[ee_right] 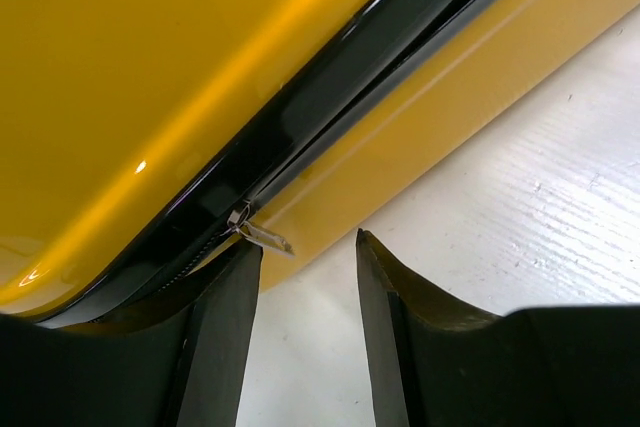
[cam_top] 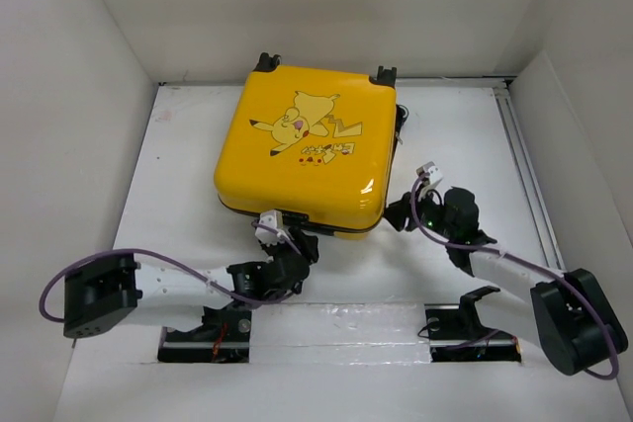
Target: Pack the luggage
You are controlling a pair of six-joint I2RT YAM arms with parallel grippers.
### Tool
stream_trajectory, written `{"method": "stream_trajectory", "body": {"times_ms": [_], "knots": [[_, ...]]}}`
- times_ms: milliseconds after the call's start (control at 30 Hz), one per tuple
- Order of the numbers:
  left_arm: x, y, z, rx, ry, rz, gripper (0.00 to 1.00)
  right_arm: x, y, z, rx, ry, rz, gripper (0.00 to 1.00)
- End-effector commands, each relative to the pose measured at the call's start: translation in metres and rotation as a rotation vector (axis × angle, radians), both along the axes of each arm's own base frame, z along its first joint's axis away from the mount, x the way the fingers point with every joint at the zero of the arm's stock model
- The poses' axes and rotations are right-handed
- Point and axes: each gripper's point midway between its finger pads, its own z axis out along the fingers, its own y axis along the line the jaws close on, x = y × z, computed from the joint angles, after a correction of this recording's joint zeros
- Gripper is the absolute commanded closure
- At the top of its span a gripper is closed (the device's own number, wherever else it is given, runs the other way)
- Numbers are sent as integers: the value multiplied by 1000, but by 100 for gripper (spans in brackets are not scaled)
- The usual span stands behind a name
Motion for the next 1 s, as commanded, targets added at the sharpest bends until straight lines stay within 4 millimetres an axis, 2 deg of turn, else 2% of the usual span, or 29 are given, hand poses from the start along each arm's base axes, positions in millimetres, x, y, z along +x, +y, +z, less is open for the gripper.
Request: {"method": "stream_trajectory", "body": {"times_ms": [0,33,67,100,133,267,300,367,500,533,567,633,667,733,767,800,867,967], "knots": [[15,-9,8,-45,-23,-25,51,14,10,49,46,-180,39,51],[25,0,2,-37,-15,3,51,13,11,49,48,-179,48,51],[31,-3,9,-59,-34,-6,51,14,13,56,49,-206,64,49],[33,-4,9,-56,-36,-9,51,14,15,62,54,-240,77,49],[33,-4,10,-52,-43,-13,51,11,21,69,64,-254,110,49],[37,-11,20,-47,-65,-25,51,5,35,69,56,-259,203,48],[37,-11,20,-47,-65,-25,51,2,41,76,64,-273,228,48],[38,-13,19,-37,-67,-28,51,0,46,75,58,-272,248,52],[41,-24,24,-42,-70,-42,52,-3,52,72,52,-271,265,75],[42,-25,26,-51,-74,-42,52,-3,52,72,52,-271,265,86],[42,-26,28,-59,-78,-41,52,-3,52,72,52,-271,265,92],[45,-27,33,-54,-96,-39,52,-6,51,66,59,-239,234,100],[45,-27,33,-54,-96,-39,52,-10,53,70,77,-242,234,100],[49,-29,39,-51,-111,-24,52,-18,55,61,77,-205,221,100],[49,-29,36,-35,-110,-27,52,-21,56,65,84,-207,215,100],[52,-30,43,-36,-124,-19,52,-25,54,55,71,-161,192,100],[57,-37,48,-33,-134,-13,52,-39,57,48,67,-124,190,100],[61,-46,52,-26,-149,-20,52,-59,56,27,32,-10,154,100]]}}
